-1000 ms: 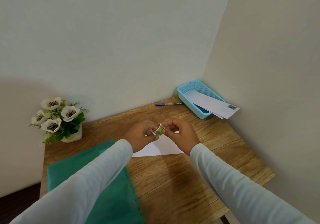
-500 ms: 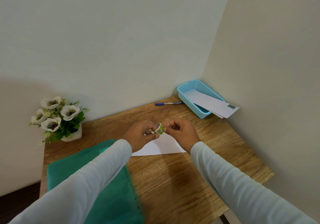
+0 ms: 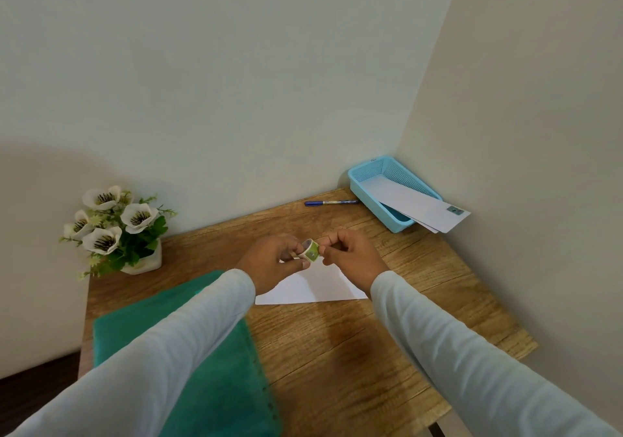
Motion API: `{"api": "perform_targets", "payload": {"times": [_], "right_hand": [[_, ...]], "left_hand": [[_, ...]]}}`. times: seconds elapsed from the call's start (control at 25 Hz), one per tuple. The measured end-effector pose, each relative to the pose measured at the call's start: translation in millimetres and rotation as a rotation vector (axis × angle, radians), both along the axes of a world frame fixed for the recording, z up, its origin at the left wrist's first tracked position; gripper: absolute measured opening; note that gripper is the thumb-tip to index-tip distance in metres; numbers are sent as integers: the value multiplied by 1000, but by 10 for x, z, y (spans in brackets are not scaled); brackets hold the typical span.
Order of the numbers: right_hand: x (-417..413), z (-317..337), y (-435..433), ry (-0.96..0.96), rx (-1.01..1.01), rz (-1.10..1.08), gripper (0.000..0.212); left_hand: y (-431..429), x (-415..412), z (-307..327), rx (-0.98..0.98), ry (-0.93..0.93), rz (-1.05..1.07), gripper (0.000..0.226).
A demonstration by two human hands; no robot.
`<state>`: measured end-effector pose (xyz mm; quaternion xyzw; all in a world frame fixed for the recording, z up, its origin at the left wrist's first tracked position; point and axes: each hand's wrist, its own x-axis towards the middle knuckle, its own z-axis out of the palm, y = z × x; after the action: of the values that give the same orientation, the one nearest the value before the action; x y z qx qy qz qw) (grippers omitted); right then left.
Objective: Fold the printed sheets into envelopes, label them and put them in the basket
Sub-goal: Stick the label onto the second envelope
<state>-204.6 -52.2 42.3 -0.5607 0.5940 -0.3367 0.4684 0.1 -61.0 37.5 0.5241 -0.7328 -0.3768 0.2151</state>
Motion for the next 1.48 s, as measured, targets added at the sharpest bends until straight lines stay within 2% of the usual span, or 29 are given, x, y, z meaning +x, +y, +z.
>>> {"api": "perform_targets", "payload": {"times": [0.2, 0.36, 0.52, 0.76, 0.88, 1.0, 1.08, 1.12, 1.2, 1.28, 1.36, 1.48], "right_hand": [[12, -1, -8, -53, 55, -16, 7], [-35, -25, 5, -179, 132, -100, 11], [-177, -98, 11, -220, 193, -224, 8], [-379, -280, 14, -259, 275, -338, 8], [-516, -387, 4, -267, 303, -443, 6], [-679, -482, 30, -297, 352, -551, 5], [-752, -530, 58, -347, 382, -602, 11], [-774, -551, 71, -375, 396, -626, 12], [-782, -573, 98, -419, 413, -651, 13], [-741, -577, 112, -447, 419, -652, 13], [-665, -571, 123, -474, 415, -630, 13], [-595, -551, 151, -488, 412, -569, 14]], "left_hand": [[-82, 38, -45, 51, -38, 79, 5], [-240, 79, -130, 66, -110, 122, 23], [-434, 209, -252, 69, -253, 207, 30], [-886, 282, -292, 3, -578, 252, 42], [-1074, 271, -365, -5, -634, 241, 46], [-1101, 233, -413, 14, -701, 238, 58], [-1013, 204, -409, -110, -765, 274, 62], [-934, 160, -409, -184, -740, 284, 61], [-728, -24, -421, -182, -500, 236, 55], [-495, -331, -433, 47, -143, 128, 40], [-309, -644, -471, 262, 122, 66, 33], [-208, -917, -514, 391, 310, 109, 31]]}}
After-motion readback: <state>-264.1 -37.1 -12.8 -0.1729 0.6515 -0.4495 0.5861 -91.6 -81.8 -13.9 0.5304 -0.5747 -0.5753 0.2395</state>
